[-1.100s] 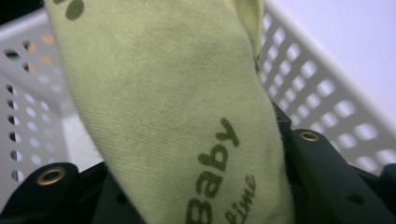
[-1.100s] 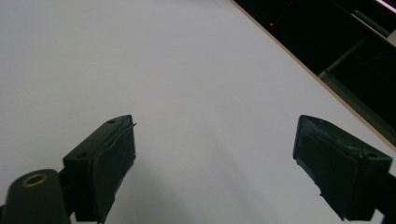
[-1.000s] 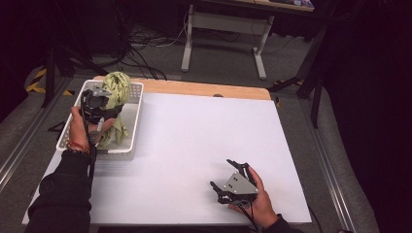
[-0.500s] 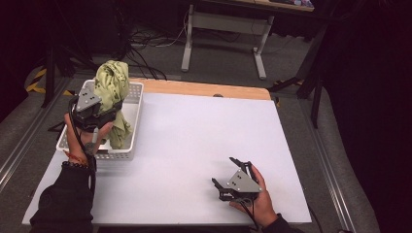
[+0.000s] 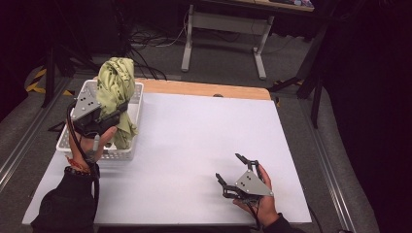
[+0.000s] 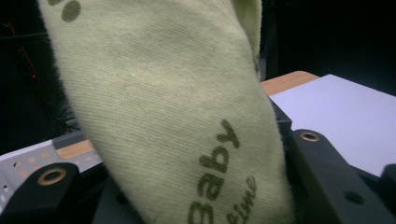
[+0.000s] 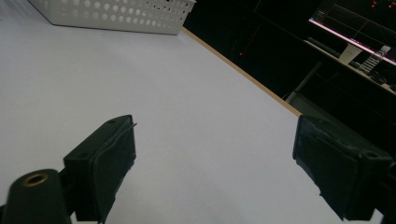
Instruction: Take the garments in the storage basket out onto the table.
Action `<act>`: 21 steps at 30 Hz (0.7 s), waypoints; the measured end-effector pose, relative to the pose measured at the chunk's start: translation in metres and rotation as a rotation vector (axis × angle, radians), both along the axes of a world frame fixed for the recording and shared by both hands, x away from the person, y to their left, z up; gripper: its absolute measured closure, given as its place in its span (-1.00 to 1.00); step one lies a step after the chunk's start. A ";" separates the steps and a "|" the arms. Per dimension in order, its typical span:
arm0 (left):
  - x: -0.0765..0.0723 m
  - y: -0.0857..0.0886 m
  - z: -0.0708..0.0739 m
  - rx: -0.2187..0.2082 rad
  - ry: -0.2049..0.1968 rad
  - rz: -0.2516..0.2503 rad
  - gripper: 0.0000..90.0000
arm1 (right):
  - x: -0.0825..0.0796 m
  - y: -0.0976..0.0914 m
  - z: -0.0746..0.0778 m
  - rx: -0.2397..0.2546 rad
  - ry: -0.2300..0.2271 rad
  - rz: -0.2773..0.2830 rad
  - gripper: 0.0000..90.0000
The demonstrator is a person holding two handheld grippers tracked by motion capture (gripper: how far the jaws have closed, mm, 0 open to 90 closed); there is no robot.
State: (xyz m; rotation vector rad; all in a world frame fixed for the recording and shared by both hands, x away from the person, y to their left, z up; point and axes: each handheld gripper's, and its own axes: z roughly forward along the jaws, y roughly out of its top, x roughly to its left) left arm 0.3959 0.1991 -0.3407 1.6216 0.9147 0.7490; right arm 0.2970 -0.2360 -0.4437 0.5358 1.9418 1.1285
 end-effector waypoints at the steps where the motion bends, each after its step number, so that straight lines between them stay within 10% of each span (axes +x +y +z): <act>1: -0.001 -0.001 0.001 -0.001 -0.005 -0.003 0.35 | 0.000 0.000 0.000 0.004 0.000 0.000 -0.69; 21: -0.020 -0.037 0.021 -0.050 -0.090 -0.172 0.35 | -0.003 -0.011 0.001 0.027 0.013 -0.058 -0.69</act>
